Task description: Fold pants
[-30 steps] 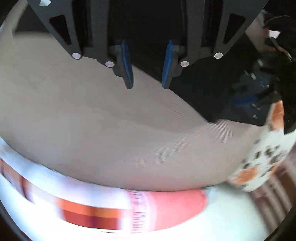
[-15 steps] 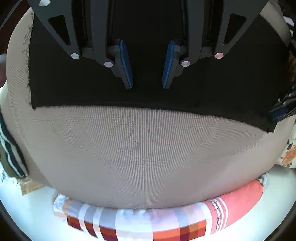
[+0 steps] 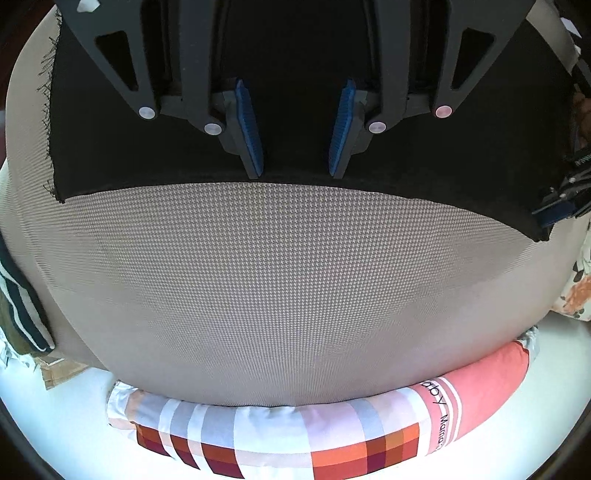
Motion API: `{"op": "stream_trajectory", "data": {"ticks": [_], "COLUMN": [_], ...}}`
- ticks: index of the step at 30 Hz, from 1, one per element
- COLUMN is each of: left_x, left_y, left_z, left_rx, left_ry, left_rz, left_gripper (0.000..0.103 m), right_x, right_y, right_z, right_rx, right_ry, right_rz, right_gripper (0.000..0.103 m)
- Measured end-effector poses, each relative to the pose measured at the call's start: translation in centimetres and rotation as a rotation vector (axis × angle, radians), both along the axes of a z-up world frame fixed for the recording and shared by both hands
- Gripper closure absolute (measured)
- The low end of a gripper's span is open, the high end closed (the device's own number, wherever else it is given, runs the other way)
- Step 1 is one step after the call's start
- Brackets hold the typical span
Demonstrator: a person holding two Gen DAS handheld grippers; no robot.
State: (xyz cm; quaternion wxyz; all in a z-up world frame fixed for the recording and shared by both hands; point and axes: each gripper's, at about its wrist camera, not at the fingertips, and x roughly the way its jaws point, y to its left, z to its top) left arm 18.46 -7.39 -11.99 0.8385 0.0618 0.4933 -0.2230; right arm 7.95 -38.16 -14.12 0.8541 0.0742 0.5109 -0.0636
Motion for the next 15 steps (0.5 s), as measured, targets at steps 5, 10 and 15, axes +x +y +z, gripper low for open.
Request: {"op": "stream_trajectory", "data": {"ticks": [5,10,15], "left_x": [-2.3,-5.1,-6.7], "left_y": [0.9,2.4,3.8], "left_z": [1.3,1.7,0.9], "left_rx": [-0.004,0.014,0.027], "left_ry": [-0.023,-0.026,0.003], "left_rz": [0.029,0.066,0.107], "left_gripper": [0.041,0.041,0.041], "right_x": [0.0,-0.7,-3.2], "right_y": [0.0,-0.7,-4.1], "right_z": [0.1,1.4,3.4], "right_rx": [0.005,0.032,0.168], "right_ry": [-0.005,-0.041,-0.093], "right_rz": [0.011,0.029,0.047], "right_gripper": [0.064,0.060,0.053]}}
